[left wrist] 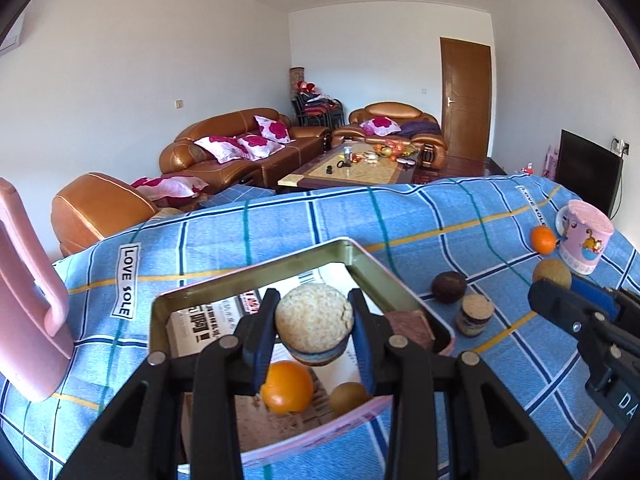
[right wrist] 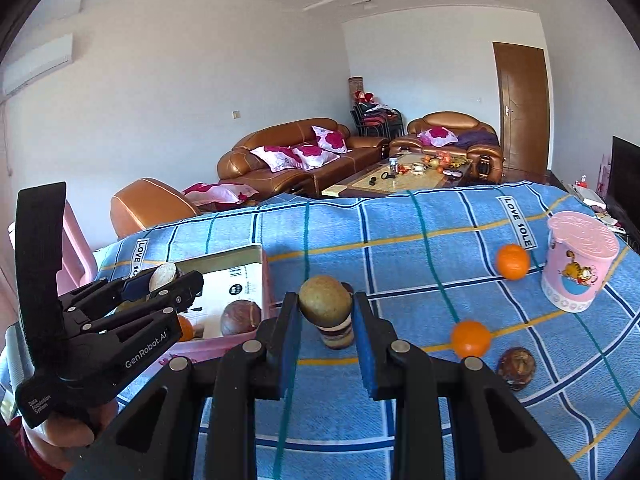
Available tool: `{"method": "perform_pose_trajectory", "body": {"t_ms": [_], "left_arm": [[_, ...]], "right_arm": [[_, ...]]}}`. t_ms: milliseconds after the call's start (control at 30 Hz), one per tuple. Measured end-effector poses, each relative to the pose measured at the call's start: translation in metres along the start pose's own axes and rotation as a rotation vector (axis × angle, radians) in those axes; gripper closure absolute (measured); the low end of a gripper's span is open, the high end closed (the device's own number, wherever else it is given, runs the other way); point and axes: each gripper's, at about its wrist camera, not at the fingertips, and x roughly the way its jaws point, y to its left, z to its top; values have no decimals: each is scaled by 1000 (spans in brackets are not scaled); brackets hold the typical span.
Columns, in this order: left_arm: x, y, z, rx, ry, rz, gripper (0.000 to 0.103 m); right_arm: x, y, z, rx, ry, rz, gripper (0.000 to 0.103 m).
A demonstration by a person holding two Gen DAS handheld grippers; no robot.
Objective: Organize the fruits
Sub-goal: 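Carry the cake into the pink tin and open the left tool while the right releases the tan fruit there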
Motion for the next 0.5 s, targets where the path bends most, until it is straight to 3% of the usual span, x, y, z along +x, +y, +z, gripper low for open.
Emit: {"method": "perform_pose_trajectory", "body": {"t_ms": [267,500], "left_arm": [[9,42,-3,-38,32,100,67],[14,57,-7,-23,37,181,67]], "right_arm": [[32,43,4,-17,20,52,74],[55,72,10,-29,23,79,74]]}}
